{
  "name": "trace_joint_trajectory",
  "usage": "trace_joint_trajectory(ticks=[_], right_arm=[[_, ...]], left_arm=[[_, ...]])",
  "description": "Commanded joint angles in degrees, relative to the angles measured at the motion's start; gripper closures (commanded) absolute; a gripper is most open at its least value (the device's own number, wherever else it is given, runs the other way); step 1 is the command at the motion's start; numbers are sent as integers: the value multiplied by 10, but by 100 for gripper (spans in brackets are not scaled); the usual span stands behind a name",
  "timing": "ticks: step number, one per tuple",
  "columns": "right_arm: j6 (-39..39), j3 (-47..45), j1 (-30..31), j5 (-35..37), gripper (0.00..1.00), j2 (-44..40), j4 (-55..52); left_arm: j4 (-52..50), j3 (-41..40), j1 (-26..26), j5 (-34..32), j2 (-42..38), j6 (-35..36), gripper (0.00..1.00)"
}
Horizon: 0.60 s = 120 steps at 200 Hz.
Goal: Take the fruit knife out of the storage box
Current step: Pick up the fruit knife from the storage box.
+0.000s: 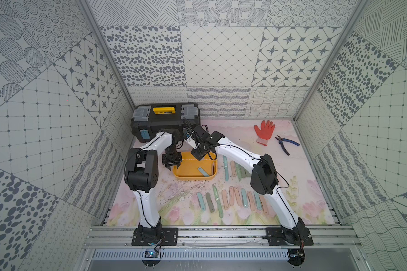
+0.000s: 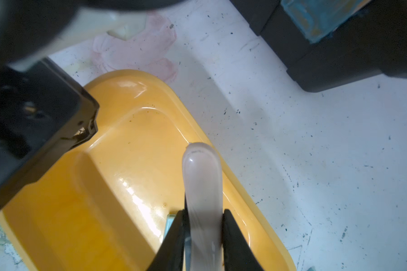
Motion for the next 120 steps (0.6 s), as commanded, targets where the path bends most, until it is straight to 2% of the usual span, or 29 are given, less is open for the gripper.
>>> trace_joint_trajectory(ticks=[1,81,94,120], right_arm=[[16,10,0,8,73,-36,-6],[82,-19,-1,-14,73,-100,-33],[101,-59,3,-14,73,-128,-27],[166,-183,8,33,73,-213,14]], left_arm=[[14,-3,8,-9,-30,-8,60],[72,-38,16,2,-120,-13,60],[79,-43,16,-1,-132,-14,60],[89,-51,15,-2,-151,-17,60]])
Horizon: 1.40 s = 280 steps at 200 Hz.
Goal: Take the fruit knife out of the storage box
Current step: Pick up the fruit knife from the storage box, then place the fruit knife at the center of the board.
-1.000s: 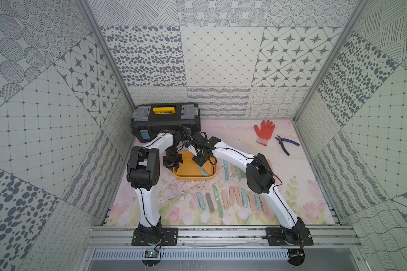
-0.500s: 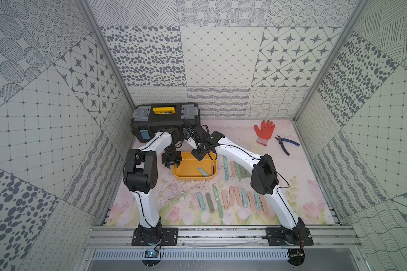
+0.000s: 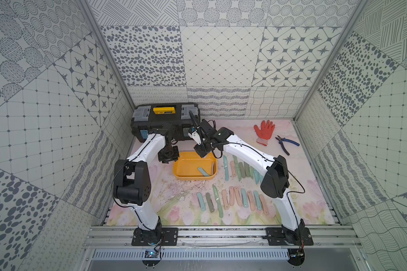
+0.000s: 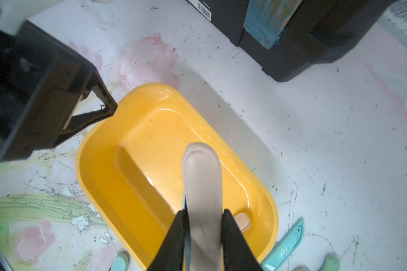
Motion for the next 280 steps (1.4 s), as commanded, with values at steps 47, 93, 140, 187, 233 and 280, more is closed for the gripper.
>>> trace_joint_trajectory(ticks=[47,93,140,187,233,280], right_arm=[[170,-303,-15,70,74,-245,56],[244,-534,-52,92,74,-409,88],[257,-601,-74,79,74,-443,109],[248,-569,-76,24,74,-353,180],[258,-514,-83,-10,74,-226,246],[264,-467,-95,-44,75,-146,269]], left_arm=[[25,-10,3,15,-31,-14,60],[27,-9,3,26,-32,-16,60],[26,-8,3,31,-29,-17,60],[24,-10,3,29,-28,-17,60],[25,-11,3,27,-28,-15,60],[24,-9,3,27,-23,-16,60]])
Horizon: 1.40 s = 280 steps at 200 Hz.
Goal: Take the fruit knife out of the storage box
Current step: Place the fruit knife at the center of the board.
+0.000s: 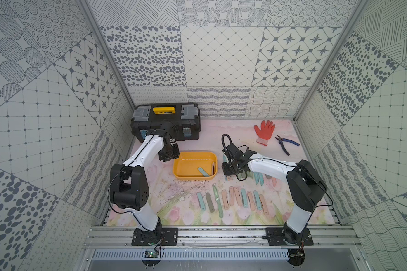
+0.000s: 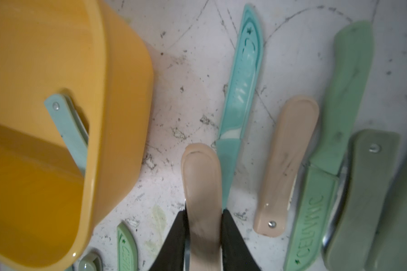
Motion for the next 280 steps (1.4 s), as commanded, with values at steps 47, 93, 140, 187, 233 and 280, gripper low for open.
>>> trace_joint_trajectory(ticks=[47,93,140,187,233,280], right_arm=[[40,52,-10,-28,74,66,68],[55,82,-10,-16,73,99,52],[58,81,-11,-3,72,104,47],[64,81,-11,-6,63,95,46],[61,85,-10,2,62,46,37],[51,120,-5,-7,63,40,9]], left_arm=[[-7,0,3,-5,4,-5,60],[-7,0,3,-5,5,-5,60],[-7,1,3,-6,4,-6,60],[-7,1,3,-7,5,-5,61],[-8,1,3,-8,10,-4,61],[-16,4,3,-19,14,-6,61]])
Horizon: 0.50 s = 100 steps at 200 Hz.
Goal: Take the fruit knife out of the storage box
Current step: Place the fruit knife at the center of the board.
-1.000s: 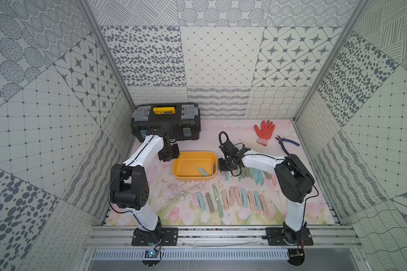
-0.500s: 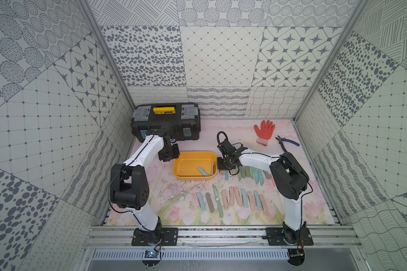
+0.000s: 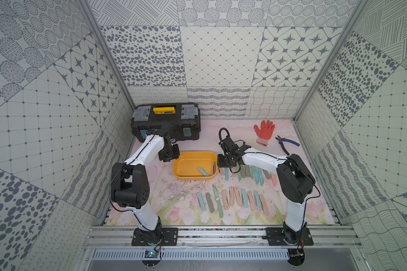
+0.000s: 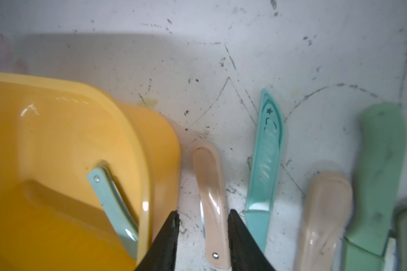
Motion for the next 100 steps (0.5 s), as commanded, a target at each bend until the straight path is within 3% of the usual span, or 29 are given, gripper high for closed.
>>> trace_joint_trajectory(ticks=[1,100], right_arm=[[-1,30,4,1,63,-11,-10],[5,69,23,-8,63,20,-11]], left_arm=[[-16,4,3,-17,2,-6,61],[-17,4,3,-20,2,-5,61]])
